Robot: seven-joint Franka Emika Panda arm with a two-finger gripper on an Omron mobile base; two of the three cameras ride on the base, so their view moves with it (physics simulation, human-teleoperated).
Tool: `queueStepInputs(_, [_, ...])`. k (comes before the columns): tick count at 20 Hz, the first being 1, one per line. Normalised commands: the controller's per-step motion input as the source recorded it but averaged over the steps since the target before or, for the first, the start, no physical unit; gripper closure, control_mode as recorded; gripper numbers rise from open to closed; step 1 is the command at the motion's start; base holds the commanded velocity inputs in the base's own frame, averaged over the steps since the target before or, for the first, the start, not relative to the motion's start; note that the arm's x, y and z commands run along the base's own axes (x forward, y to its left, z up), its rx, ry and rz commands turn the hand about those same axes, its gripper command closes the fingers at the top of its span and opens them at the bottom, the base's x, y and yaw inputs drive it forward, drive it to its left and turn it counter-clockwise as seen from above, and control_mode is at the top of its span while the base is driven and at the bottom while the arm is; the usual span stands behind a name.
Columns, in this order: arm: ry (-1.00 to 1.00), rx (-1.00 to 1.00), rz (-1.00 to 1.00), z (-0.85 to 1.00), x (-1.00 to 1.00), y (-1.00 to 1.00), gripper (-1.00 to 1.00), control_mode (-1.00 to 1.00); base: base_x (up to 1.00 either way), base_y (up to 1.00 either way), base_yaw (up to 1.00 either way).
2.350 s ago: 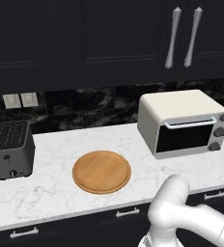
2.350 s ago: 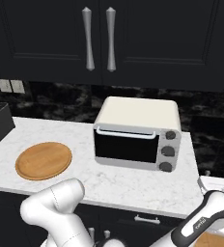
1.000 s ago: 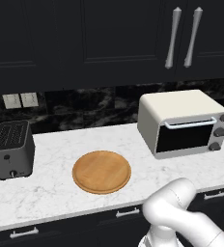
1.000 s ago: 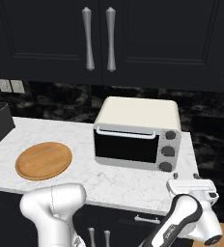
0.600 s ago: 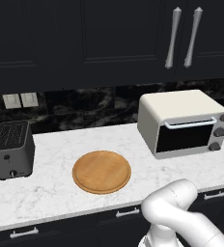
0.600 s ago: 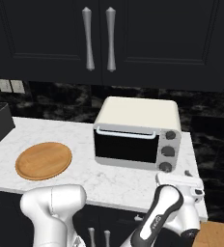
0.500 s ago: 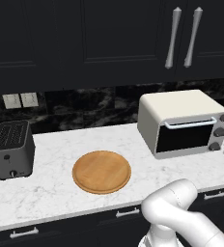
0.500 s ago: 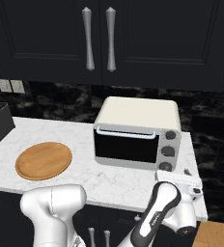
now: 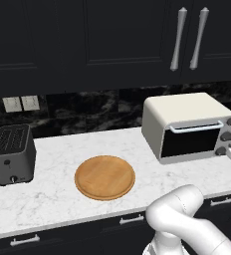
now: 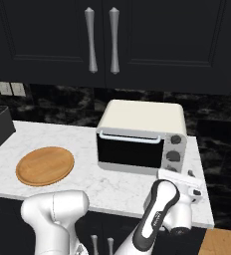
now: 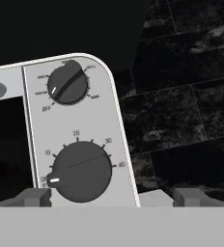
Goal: Pick up the kebab skewer and baguette bread, and place them inside the toaster oven. Close the toaster oven door and start by setting the timer.
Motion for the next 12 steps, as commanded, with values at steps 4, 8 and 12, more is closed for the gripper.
queueStepInputs(4, [-0.08, 0.0, 0.0, 0.13, 0.0, 0.0, -1.0, -1.0, 0.0, 0.0, 0.0])
queueStepInputs(8, [-0.02, 0.0, 0.03, 0.02, 0.0, 0.0, -1.0, -1.0, 0.0, 0.0, 0.0])
queueStepInputs(12, [0.0, -0.05, 0.04, 0.0, 0.0, 0.07, -1.0, -1.0, 0.0, 0.0, 0.0])
